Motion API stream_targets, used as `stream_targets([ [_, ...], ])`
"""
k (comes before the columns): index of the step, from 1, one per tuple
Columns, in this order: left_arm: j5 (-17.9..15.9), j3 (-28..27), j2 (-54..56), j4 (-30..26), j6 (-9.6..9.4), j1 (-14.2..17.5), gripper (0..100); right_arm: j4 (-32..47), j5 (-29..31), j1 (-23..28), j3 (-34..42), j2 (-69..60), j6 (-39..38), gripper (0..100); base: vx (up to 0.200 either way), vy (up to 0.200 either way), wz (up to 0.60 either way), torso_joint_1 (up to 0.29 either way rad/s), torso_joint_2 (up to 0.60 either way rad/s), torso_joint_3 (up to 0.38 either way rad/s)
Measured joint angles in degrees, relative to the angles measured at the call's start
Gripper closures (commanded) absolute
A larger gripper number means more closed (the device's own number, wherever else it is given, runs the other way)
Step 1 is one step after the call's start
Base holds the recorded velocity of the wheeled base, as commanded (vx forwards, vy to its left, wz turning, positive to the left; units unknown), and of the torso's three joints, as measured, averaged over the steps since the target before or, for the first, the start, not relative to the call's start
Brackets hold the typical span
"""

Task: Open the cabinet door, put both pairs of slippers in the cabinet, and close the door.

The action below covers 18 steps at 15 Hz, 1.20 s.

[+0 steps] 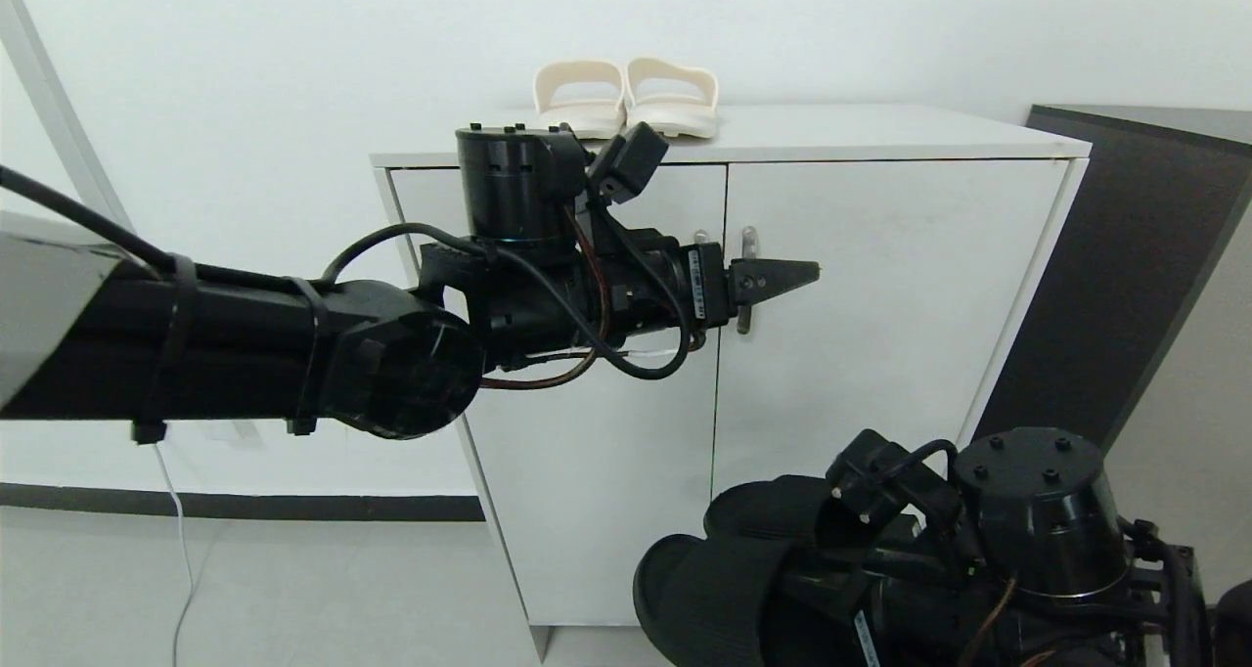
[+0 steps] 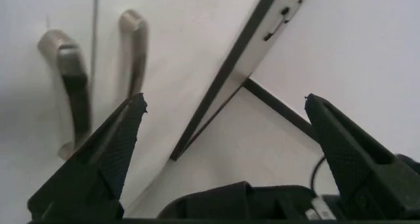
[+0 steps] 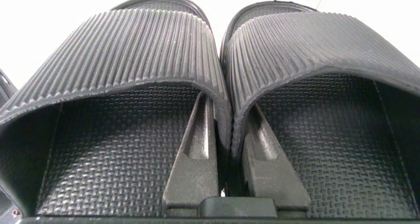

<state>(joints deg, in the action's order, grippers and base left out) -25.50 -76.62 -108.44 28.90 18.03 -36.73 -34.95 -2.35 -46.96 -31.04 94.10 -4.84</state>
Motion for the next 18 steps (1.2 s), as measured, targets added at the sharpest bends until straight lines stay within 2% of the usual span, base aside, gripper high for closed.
stream_targets([
  [2, 1.3, -2.0, -1.2, -1.7, -0.18, 0.1, 0, -0.1, 0.0, 0.0, 0.0, 0.2, 0.0, 100, 0.000, 0.000, 0.00, 0.000, 0.00, 0.000],
  [6, 1.6, -7.9, -4.5, -4.6, -0.20, 0.2, 0, -0.9, 0.0, 0.0, -0.1, 0.8, 0.0, 100, 0.000, 0.000, 0.00, 0.000, 0.00, 0.000],
  [11, 2.8, -12.0, -8.5, -4.7, -0.24, 0.2, 0, -1.5, 0.0, 0.0, -0.1, 1.5, 0.0, 100, 0.000, 0.000, 0.00, 0.000, 0.00, 0.000],
  [12, 2.9, -12.1, -8.8, -4.7, -0.24, 0.2, 100, -1.5, -0.1, -0.1, -0.1, 1.6, 0.0, 100, 0.000, 0.000, 0.00, 0.000, 0.00, 0.000],
  [18, 3.1, -10.8, -9.1, -4.9, -0.30, 0.3, 100, -1.4, -0.8, -0.5, -0.1, 1.3, 0.1, 100, 0.000, 0.000, 0.00, 0.000, 0.00, 0.000],
])
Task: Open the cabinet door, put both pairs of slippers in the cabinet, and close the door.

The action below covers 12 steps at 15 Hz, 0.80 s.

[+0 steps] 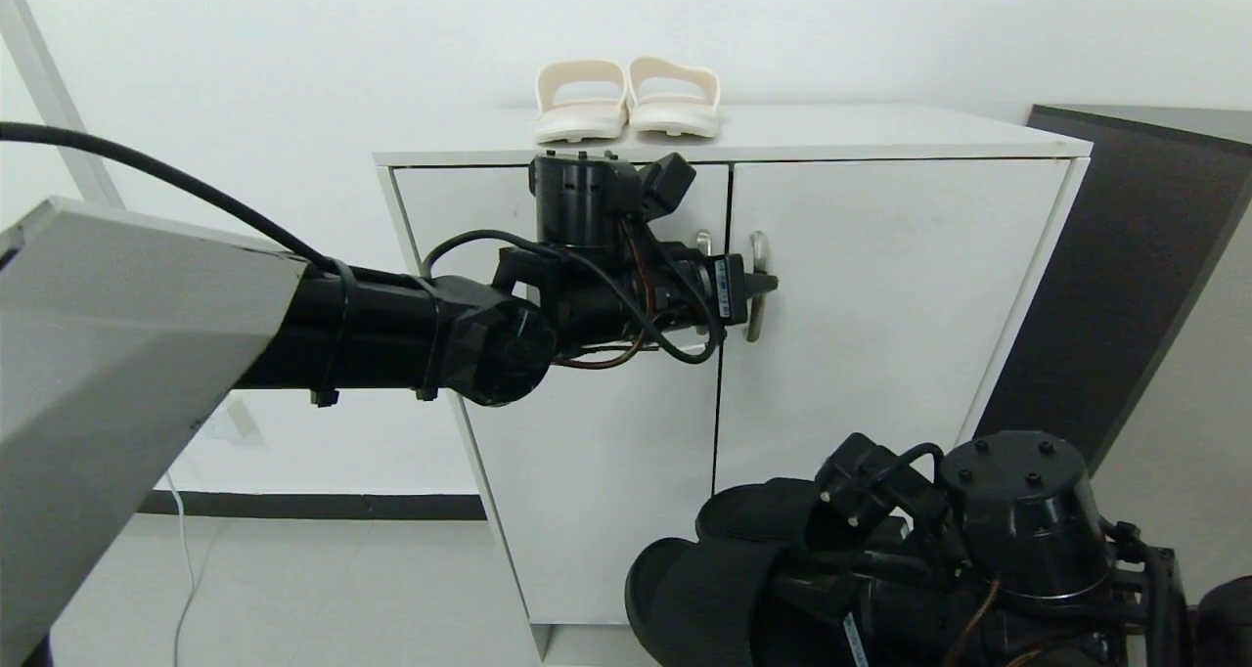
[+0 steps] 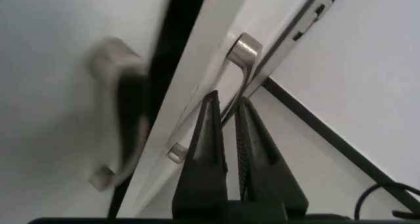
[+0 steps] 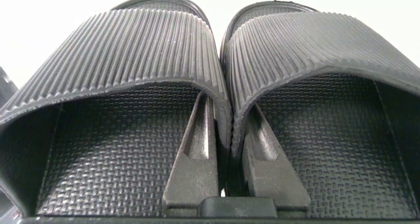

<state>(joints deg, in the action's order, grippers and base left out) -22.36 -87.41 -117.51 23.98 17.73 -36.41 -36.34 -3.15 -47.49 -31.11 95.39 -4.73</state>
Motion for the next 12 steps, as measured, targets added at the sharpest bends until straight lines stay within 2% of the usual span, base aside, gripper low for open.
stream_targets([
  [3, 0.0, 3.4, 2.5, 0.3, 0.17, -0.3, 100, 0.2, -2.7, -0.2, 0.9, -1.5, 0.6, 100, 0.000, 0.000, 0.00, 0.000, 0.00, 0.000],
  [5, 0.0, 7.1, 5.0, 0.5, 0.22, -0.5, 100, 0.1, -5.3, -0.2, 1.3, -2.0, 0.7, 100, 0.000, 0.000, 0.00, 0.000, 0.00, 0.000],
  [8, 0.0, 13.0, 9.4, 0.7, 0.11, -1.5, 100, 0.1, -6.0, -1.3, 2.3, -2.6, 0.8, 100, 0.000, 0.000, 0.00, 0.000, 0.00, 0.000],
  [12, 0.8, 17.9, 15.6, 0.7, 0.11, -5.3, 100, 0.1, -7.3, -2.6, 3.1, -3.3, 2.0, 100, 0.000, 0.000, 0.00, 0.000, 0.00, 0.000],
])
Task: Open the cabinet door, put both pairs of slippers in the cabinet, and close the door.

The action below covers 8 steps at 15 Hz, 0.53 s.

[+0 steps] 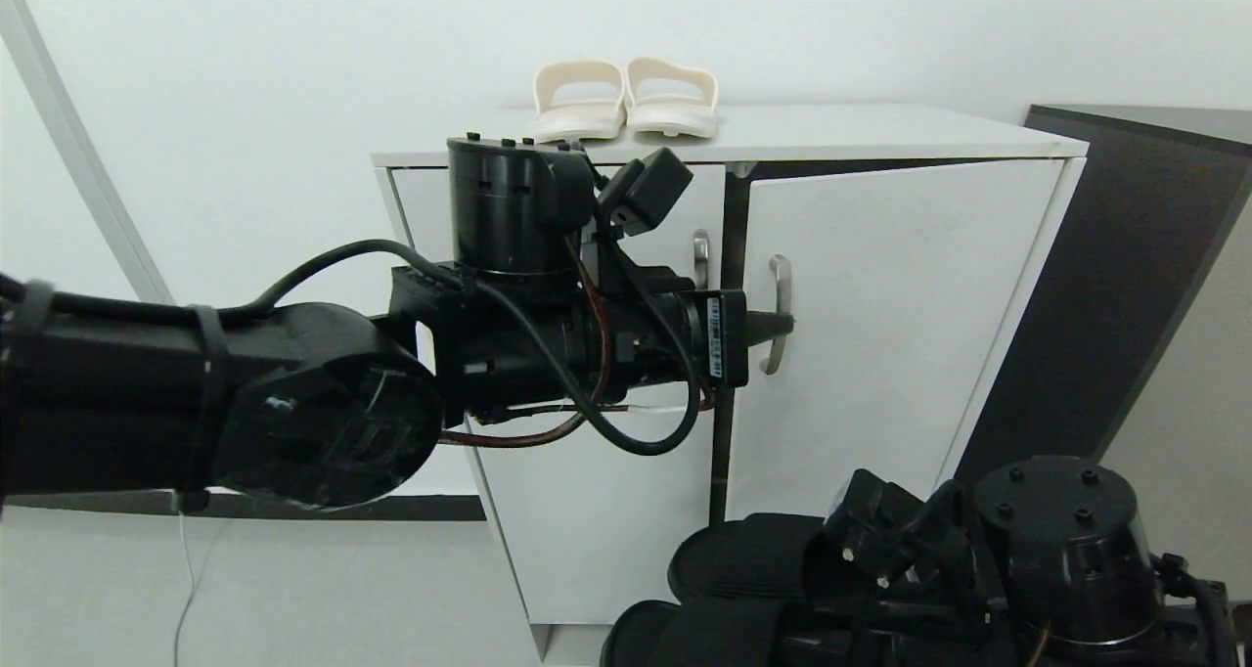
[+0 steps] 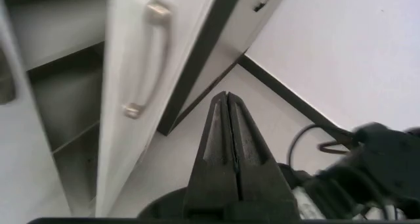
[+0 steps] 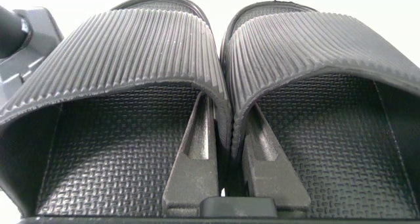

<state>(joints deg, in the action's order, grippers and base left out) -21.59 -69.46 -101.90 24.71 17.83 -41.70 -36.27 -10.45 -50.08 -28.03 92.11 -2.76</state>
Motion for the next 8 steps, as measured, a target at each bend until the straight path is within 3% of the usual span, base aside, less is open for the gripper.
stream_targets([
  [4, 2.6, 2.9, 4.1, 0.1, -0.02, -1.6, 100, 0.0, -0.1, -1.0, 1.0, -0.7, 0.0, 100, 0.000, 0.000, 0.00, 0.000, 0.00, 0.000],
  [8, 2.0, 3.7, 5.2, 3.7, 0.30, 1.3, 100, 0.1, -0.1, -2.1, 1.3, -1.3, 0.0, 100, 0.000, 0.000, 0.00, 0.000, 0.00, 0.000],
])
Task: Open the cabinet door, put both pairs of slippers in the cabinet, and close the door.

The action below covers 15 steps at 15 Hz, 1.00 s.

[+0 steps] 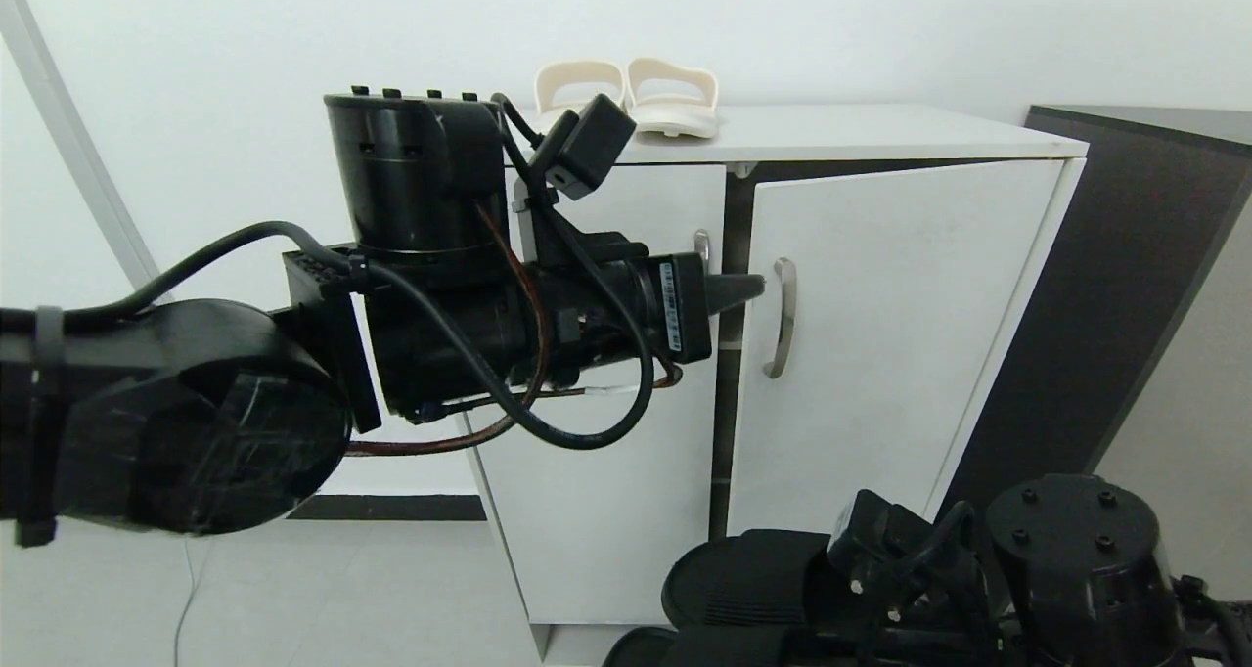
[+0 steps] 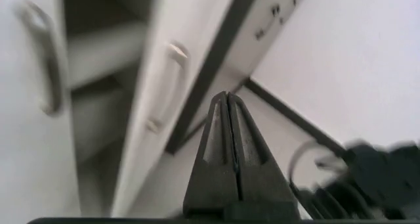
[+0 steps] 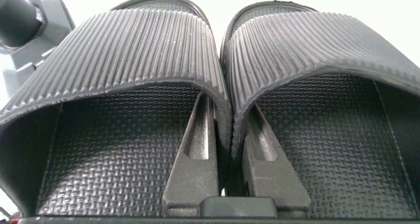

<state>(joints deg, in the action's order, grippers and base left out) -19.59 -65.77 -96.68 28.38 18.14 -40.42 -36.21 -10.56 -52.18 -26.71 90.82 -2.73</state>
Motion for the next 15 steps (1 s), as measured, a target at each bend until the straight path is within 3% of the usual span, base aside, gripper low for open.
stream_targets([
  [3, 0.0, -1.0, -3.1, 7.2, 0.77, 2.4, 100, 0.0, -0.1, -0.6, 0.9, -0.8, 0.7, 100, 0.000, 0.000, 0.00, 0.000, 0.00, 0.000],
  [7, -0.1, -3.6, -6.8, 7.8, 2.22, 4.3, 100, 0.0, -0.1, -0.8, 1.2, -1.1, 1.3, 100, 0.000, 0.000, 0.00, 0.000, 0.00, 0.000],
  [11, 0.0, -9.6, -11.9, 7.9, 4.11, 5.9, 100, -0.1, -0.1, -0.8, 1.5, -1.0, 1.6, 100, 0.000, 0.000, 0.00, 0.000, 0.00, 0.000],
  [15, -0.1, -14.7, -16.6, 7.9, 4.35, 6.0, 100, 0.0, -0.1, -2.5, 2.1, -0.9, 1.6, 100, 0.000, 0.000, 0.00, 0.000, 0.00, 0.000],
])
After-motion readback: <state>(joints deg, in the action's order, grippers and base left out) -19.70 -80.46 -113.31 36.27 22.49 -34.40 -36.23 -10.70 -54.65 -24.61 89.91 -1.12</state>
